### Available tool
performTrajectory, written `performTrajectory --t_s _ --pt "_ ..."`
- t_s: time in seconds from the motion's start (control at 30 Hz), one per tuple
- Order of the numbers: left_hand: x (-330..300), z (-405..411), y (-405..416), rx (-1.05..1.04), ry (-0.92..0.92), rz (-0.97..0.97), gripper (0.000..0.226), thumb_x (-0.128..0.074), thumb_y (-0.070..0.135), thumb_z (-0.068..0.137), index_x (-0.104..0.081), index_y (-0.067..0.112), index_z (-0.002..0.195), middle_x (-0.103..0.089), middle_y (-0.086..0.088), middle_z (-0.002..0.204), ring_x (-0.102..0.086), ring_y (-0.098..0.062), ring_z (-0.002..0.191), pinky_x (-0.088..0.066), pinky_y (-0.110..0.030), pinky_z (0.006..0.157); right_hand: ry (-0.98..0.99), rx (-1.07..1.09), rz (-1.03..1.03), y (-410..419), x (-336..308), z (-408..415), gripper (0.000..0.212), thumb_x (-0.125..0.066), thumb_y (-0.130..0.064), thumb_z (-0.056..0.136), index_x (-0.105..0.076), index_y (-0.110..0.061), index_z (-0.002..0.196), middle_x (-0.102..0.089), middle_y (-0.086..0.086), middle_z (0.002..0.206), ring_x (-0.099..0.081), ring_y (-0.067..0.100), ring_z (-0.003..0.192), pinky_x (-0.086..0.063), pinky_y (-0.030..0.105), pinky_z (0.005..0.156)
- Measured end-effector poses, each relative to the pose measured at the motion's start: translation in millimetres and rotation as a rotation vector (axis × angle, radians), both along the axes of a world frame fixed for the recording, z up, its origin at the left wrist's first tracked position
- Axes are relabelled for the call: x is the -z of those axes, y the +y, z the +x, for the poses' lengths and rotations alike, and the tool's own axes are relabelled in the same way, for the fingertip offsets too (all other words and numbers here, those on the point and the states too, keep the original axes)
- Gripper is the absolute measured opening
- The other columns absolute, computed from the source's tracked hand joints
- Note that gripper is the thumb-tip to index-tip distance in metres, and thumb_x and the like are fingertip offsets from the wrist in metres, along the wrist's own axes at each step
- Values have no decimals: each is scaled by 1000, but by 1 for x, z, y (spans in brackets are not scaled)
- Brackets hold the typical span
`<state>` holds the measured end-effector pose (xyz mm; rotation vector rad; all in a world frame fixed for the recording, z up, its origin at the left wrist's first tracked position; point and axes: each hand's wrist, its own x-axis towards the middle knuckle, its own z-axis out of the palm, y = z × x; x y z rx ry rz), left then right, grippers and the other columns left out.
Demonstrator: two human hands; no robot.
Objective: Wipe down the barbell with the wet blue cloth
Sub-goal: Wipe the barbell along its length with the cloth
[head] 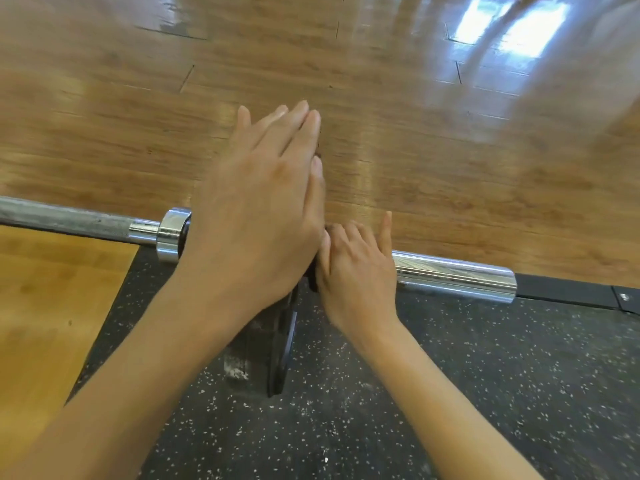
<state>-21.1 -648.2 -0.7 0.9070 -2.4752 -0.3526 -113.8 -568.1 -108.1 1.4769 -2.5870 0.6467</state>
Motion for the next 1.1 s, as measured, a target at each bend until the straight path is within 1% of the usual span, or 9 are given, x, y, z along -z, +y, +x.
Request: performTrajectory --t_s 0.13,0.2,0.3,0.37,0.5,0.63,0.77,0.93,1.1 --pt "5 16 17 7 15 -56 54 -29 22 103 -43 0 151 -42 -13 158 -35 -25 148 -6 -32 124 75 -103 52 40 8 24 45 -31 -28 107 -52 -7 140 -54 10 145 -40 30 144 -12 48 125" --pt "7 23 27 11 30 -65 54 -29 20 103 -42 -1 151 -41 -13 158 -34 -26 149 -5 -33 125 34 -128 100 35 3 19 44 -28 -30 106 -57 -9 132 -59 10 137 -46 30 140 -10 48 125" --pt "10 34 39 23 55 -72 54 -29 19 102 -41 -2 151 -39 -13 159 -32 -26 149 -2 -32 126 -13 -103 282 10 -13 7 45 -20 -33 106 -63 -19 109 -68 0 105 -62 24 113 -4 52 125" --pt "11 42 46 31 52 -90 54 -28 18 103 -40 -2 151 -38 -13 160 -31 -25 150 -2 -33 127 -13 -113 265 21 -12 15 44 -20 -33 106 -62 -21 115 -68 -2 110 -61 22 115 -5 51 126" --pt "14 59 63 24 33 -109 54 -23 23 106 -38 -1 152 -35 -13 161 -29 -26 151 -5 -38 128 35 -124 21 67 5 44 40 -35 -28 105 -53 -8 135 -57 12 141 -44 32 141 -13 47 124" --pt "15 73 79 30 7 -112 55 -31 25 104 -36 1 154 -33 -11 162 -27 -24 152 -2 -39 128 -35 -81 15 50 2 44 34 -30 -31 107 -56 -13 120 -65 6 121 -53 32 132 -11 48 125" --pt "5 70 87 50 -20 -144 59 -40 29 100 -39 1 153 -37 -12 160 -27 -24 151 -5 -40 128 53 -146 66 65 9 42 53 -18 -32 110 -57 -5 134 -62 11 134 -50 32 136 -9 50 126" --pt "5 61 84 16 -94 -184 56 -37 25 102 -39 -1 152 -37 -14 160 -31 -28 150 -15 -43 126 86 19 48 74 8 40 46 -28 -29 108 -62 -5 127 -66 12 128 -56 31 130 -16 53 124" --pt "10 68 87 -1 -84 -201 55 -30 17 102 -37 -1 153 -34 -12 162 -30 -28 151 -13 -39 127 64 -80 57 75 9 34 42 -28 -31 107 -64 -11 115 -68 4 114 -61 25 118 -16 50 125"
